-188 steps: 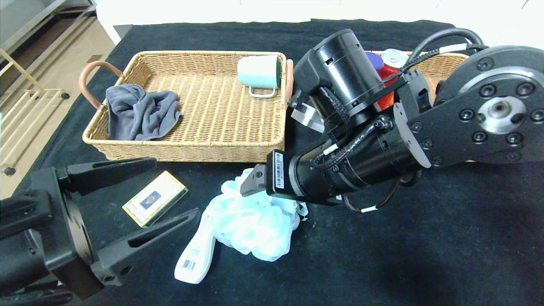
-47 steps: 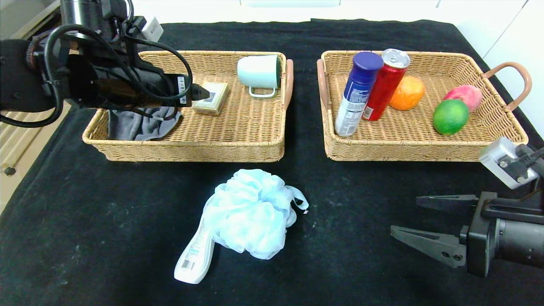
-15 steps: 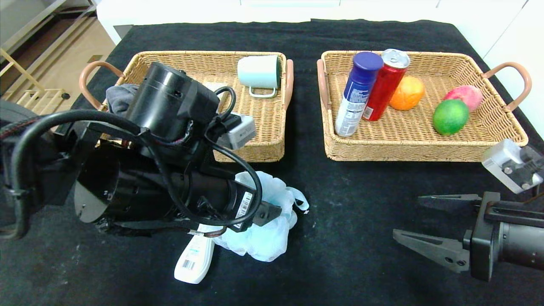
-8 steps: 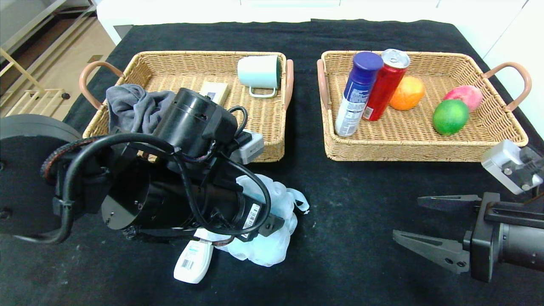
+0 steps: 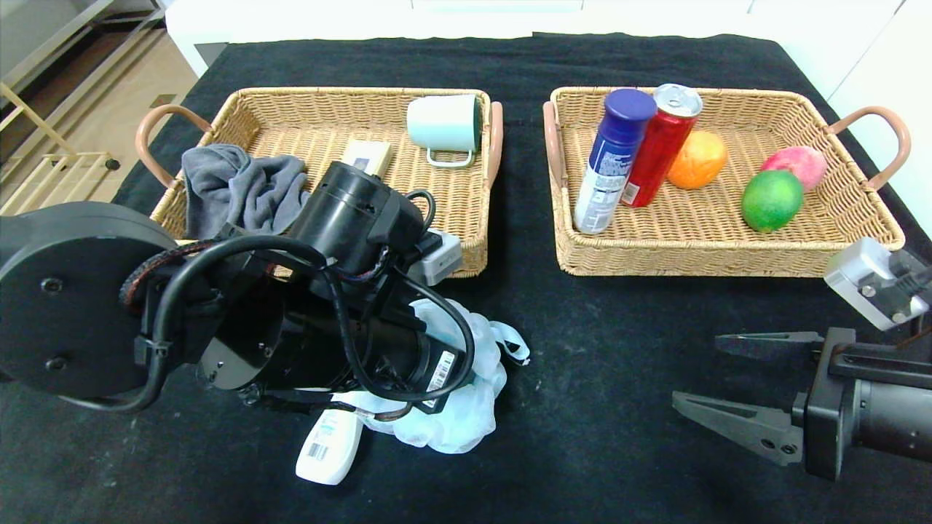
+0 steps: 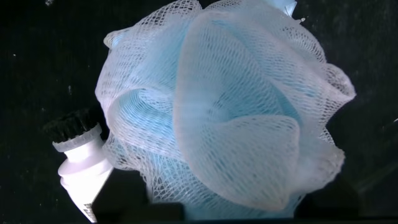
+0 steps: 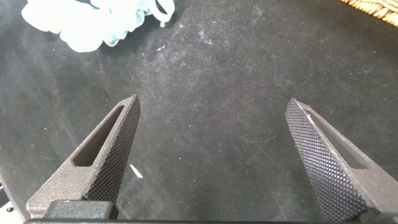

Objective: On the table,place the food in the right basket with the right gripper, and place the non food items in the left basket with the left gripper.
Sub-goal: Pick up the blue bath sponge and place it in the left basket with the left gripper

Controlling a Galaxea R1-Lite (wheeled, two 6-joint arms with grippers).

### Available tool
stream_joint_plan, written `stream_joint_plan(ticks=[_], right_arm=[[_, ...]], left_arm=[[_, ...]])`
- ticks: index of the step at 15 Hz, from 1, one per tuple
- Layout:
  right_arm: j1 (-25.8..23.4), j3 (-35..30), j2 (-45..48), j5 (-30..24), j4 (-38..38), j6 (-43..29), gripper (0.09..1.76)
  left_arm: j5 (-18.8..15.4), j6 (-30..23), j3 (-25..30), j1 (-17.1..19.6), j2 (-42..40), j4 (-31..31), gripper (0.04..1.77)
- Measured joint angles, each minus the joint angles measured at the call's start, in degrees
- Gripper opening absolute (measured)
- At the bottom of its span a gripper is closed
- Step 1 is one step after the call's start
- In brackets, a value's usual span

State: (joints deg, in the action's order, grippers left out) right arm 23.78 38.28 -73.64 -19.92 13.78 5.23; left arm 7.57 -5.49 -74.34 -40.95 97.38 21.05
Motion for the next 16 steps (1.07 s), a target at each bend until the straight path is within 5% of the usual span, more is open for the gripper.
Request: stream_joint_plan(ticks=[3, 16], right_arm=[[-0.02, 0.04, 0.00, 0.00, 0.00, -0.02, 1.71], [-1.79, 0.22, -0.09, -2.13, 0.02, 0.28, 1.71]], left_arm=[[-0.07, 0.00, -0.13, 0.00, 0.15, -0.16, 0.76], [-2.04, 0.01, -1.29, -0.09, -1.05, -1.77, 0.69]])
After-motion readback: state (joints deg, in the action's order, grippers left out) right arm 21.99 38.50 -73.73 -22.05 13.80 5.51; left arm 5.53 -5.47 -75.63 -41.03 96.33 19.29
